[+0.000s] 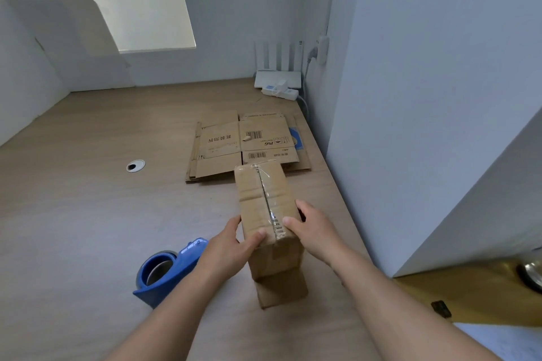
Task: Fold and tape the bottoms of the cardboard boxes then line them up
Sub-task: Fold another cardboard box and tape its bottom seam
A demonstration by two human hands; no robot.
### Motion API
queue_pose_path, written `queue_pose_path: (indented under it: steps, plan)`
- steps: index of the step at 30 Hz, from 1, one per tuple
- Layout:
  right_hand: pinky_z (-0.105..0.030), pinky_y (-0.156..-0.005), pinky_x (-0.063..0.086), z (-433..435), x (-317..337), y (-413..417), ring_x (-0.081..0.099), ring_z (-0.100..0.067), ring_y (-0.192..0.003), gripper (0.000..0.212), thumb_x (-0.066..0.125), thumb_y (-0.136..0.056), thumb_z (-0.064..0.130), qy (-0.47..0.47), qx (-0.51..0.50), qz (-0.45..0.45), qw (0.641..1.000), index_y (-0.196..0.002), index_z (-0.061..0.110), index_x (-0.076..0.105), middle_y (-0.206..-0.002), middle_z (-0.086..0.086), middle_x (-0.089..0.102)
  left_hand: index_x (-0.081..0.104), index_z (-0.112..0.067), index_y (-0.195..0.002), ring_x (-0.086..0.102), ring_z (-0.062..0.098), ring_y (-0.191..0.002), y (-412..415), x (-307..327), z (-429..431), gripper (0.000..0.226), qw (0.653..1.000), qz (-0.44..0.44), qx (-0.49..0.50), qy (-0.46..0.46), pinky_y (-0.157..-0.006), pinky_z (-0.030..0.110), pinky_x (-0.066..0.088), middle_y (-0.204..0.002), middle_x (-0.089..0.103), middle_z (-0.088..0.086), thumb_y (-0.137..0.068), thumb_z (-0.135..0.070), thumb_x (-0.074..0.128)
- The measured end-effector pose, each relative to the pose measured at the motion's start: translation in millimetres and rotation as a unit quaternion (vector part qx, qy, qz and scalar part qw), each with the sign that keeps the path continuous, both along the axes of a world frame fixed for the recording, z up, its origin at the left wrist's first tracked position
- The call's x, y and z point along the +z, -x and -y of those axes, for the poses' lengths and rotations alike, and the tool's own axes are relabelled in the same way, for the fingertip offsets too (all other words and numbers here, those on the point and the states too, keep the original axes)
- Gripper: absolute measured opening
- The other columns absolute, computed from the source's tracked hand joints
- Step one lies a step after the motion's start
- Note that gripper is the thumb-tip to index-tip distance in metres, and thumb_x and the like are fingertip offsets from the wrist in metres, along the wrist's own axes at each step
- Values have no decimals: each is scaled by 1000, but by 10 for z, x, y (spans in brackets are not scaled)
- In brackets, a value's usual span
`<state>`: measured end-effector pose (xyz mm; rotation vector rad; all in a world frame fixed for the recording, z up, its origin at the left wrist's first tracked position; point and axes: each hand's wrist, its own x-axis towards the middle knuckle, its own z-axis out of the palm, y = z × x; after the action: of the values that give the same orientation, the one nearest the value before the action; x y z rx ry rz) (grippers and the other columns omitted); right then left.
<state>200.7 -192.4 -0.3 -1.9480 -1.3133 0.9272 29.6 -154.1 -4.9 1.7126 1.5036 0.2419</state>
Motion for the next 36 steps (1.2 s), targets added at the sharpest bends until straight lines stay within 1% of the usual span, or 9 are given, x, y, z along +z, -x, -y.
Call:
queue_pose_path:
  steps: [4,7,12,16,21,25,28,31,36]
  plan:
    - [-25,-93,38,34,-15,111,51,-18,-118,43,52,-95,27,-5,18,2,1000,-137,17,46,-123,6,56,38,-27,-141,56,9,-97,118,-15,56,54,996,87,14,-8,-77,19,48,-128,55,-5,-92,-41,56]
    - [-25,-88,40,10,-33,119,54,-17,-112,35,53,-95,25,-15,10,-9,1000,-130,20,51,-121,4,60,39,-29,-140,58,12,-103,104,-6,57,51,994,110,14,-14,-81,22,49,-129,55,-7,-93,-37,55]
    - [-23,-87,40,-8,-62,103,53,-11,-106,37,53,-95,27,-27,11,-8,1000,-131,21,50,-118,7,58,27,-25,-148,52,11,-116,141,21,94,59,993,120,5,-13,-91,22,43,-142,46,-3,-95,-41,48]
    - [-30,-102,38,-28,-52,67,46,-15,-127,52,51,-96,36,-42,-7,0,999,-144,19,38,-137,4,49,27,-22,-149,43,19,-131,403,-9,67,56,990,121,64,-39,-101,30,35,-147,42,3,-98,-41,42]
    - [-28,-101,36,-56,-13,-2,45,-15,-126,49,44,-98,34,-67,-61,55,994,-143,14,39,-143,-3,46,51,-15,-132,54,19,-116,885,-206,-65,44,985,-21,130,-113,-93,31,41,-129,58,2,-95,-40,49]
    - [-28,-93,42,-66,-4,39,51,-14,-113,40,48,-97,30,-105,-79,106,986,-134,15,50,-130,-2,54,56,-17,-105,53,18,-87,1115,-506,-111,40,969,-221,70,-89,-68,30,44,-102,61,0,-87,-52,55]
    - [-33,-93,46,-59,25,109,52,-16,-112,34,49,-97,26,-137,-70,138,978,-128,15,54,-124,-1,55,51,-18,-107,53,15,-86,1092,-603,-97,49,945,-319,31,-60,-63,26,41,-98,59,-4,-83,-61,55]
    - [-32,-89,47,-58,65,179,53,-17,-108,29,51,-96,22,-178,-65,162,969,-122,14,59,-119,-1,57,50,-20,-107,53,14,-78,998,-555,-130,51,935,-351,31,-40,-60,24,39,-85,55,-7,-83,-64,53]
    - [-27,-82,46,-19,148,311,55,-13,-101,22,54,-94,19,-232,-25,183,955,-113,14,64,-111,3,59,49,-23,-93,55,13,-77,1118,-478,-204,39,954,-295,23,-43,-57,24,37,-75,53,-10,-83,-61,56]
